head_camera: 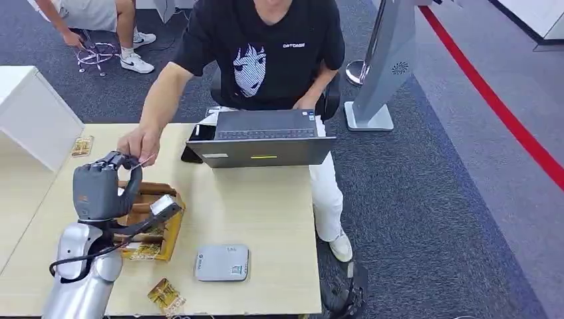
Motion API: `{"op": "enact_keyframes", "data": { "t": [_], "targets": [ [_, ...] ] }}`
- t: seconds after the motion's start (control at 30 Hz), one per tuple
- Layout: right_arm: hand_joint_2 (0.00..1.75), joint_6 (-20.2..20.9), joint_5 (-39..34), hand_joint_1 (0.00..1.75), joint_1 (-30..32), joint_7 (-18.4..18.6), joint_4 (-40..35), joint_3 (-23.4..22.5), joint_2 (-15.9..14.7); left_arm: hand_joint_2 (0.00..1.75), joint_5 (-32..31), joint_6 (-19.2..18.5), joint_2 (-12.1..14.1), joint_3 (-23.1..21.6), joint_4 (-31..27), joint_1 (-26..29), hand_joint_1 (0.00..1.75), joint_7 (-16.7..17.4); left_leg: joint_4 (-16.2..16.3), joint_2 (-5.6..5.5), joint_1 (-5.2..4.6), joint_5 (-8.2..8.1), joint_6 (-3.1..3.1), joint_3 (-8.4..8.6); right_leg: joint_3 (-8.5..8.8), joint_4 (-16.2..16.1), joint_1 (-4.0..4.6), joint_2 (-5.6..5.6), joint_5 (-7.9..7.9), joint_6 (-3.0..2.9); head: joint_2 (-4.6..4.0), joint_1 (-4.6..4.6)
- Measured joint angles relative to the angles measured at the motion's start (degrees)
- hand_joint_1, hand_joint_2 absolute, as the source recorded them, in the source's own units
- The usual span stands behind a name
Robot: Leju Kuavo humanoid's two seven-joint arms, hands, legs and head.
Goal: Pass the card to the sensor for recognition and then transmit it.
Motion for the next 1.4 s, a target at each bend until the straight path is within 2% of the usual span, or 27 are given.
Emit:
{"op": "enact_keyframes", "data": {
  "t": [0.2, 0.23, 0.27, 0.5, 0.67, 0.8, 0.83, 0.93, 1.03, 1.17, 1.23, 1.4],
  "targets": [
    [1.75, 0.0, 0.1, 0.0, 0.0, 0.0, 0.0, 0.0, 0.1, 1.75, 0.5, 0.4, 0.5, 2.4, 2.9, -0.6, 1.75, -0.3, 0.0, 0.01, -0.02, 0.0, 0.0, -0.03, -0.04, 0.0, -0.01, 0.05, 0.02, 0.02, 0.0, -0.02],
    [1.75, 0.0, 0.1, 0.0, 0.0, 0.0, 0.0, 0.0, 0.1, 1.75, 0.6, 0.5, 0.5, 2.6, 3.1, -0.6, 0.19, -0.5, 0.0, 0.01, -0.02, 0.0, 0.0, -0.03, -0.05, 0.0, -0.01, 0.06, 0.02, 0.02, 0.0, -0.02],
    [1.75, 0.0, 0.2, 0.0, 0.0, 0.0, 0.0, 0.0, 0.1, 1.75, 0.7, 0.5, 0.5, 2.8, 3.2, -0.6, 0.0, -0.7, 0.0, 0.02, -0.02, -0.01, 0.0, -0.04, -0.06, 0.0, -0.01, 0.07, 0.01, 0.02, 0.0, -0.02],
    [1.75, 0.1, 0.1, 0.0, 0.0, -0.2, 0.0, -0.2, 0.1, 1.75, 0.9, 1.1, 0.2, 2.9, 2.8, 1.2, 0.0, -1.6, 0.0, 0.01, -0.02, -0.02, 0.0, -0.09, -0.13, 0.0, -0.01, 0.06, -0.02, 0.03, 0.0, -0.02],
    [1.75, 0.2, -0.1, 0.0, 0.1, -1.0, 0.0, -1.2, 0.1, 1.75, 0.0, 1.3, -0.5, 2.7, -2.9, 5.6, 0.0, -2.7, 0.0, 0.02, -0.02, -0.02, 0.0, -0.1, -0.14, 0.0, -0.01, 0.06, -0.01, 0.03, 0.0, 0.0],
    [1.75, 0.5, -0.1, 0.0, 0.2, -1.5, 0.0, -2.1, 0.1, 1.75, -1.9, -0.4, -0.7, 0.7, -8.9, 9.7, 0.0, -3.7, 0.0, 0.03, -0.03, -0.03, 0.01, -0.1, -0.14, -0.1, -0.02, 0.04, -0.01, 0.04, 0.0, 0.0],
    [1.75, 0.7, -0.2, 0.0, 0.2, -1.6, 0.0, -2.3, 0.1, 1.75, -0.7, -1.7, -0.7, -0.1, -10.2, 10.6, 0.0, -4.4, 0.0, 0.03, -0.03, -0.03, 0.01, -0.1, -0.14, -0.1, -0.02, 0.04, -0.01, 0.04, 0.0, -0.02],
    [1.75, 0.9, -0.3, 0.0, 0.4, -2.3, 0.0, -2.9, 0.1, 1.75, 9.6, -12.3, -0.7, -3.2, -13.8, 13.7, 0.0, -10.2, 0.0, 0.04, -0.03, -0.05, 0.0, -0.09, -0.15, -0.1, -0.02, 0.06, -0.02, 0.04, 0.0, -0.02],
    [1.75, 0.9, -1.0, 0.0, 0.6, -3.1, 0.0, -3.9, 0.0, 1.75, 7.4, -14.8, -0.7, -8.5, -16.7, 17.5, 0.0, -12.5, 0.0, 0.03, -0.04, -0.06, 0.02, -0.13, -0.16, -0.1, -0.03, 0.04, -0.03, 0.05, 0.0, 0.04],
    [1.75, 1.0, -0.7, 0.0, 0.8, -3.3, 0.0, -4.7, 0.0, 1.75, 2.9, -14.6, 0.3, -16.1, -18.5, 21.0, 0.0, -11.5, 0.0, 0.05, -0.05, -0.12, 0.04, -0.14, -0.21, -0.1, -0.03, 0.05, -0.04, 0.05, 0.0, 0.04],
    [1.75, 1.0, -0.5, 0.0, 0.8, -3.3, 0.0, -5.0, -0.1, 1.75, 2.3, -14.6, 0.8, -17.7, -18.8, 21.7, 0.0, -11.2, 0.0, 0.05, -0.04, -0.12, 0.04, -0.14, -0.22, -0.1, -0.02, 0.05, -0.04, 0.05, 0.0, 0.04],
    [1.75, 1.0, 0.1, 0.0, 0.9, -3.3, 0.0, -5.6, -0.2, 1.75, -3.6, -15.4, 2.8, -20.1, -18.4, 22.5, 0.0, -6.2, 0.0, 0.07, -0.02, -0.12, 0.04, -0.14, -0.22, -0.1, -0.02, 0.05, -0.05, 0.04, 0.0, 0.02]
  ]
}}
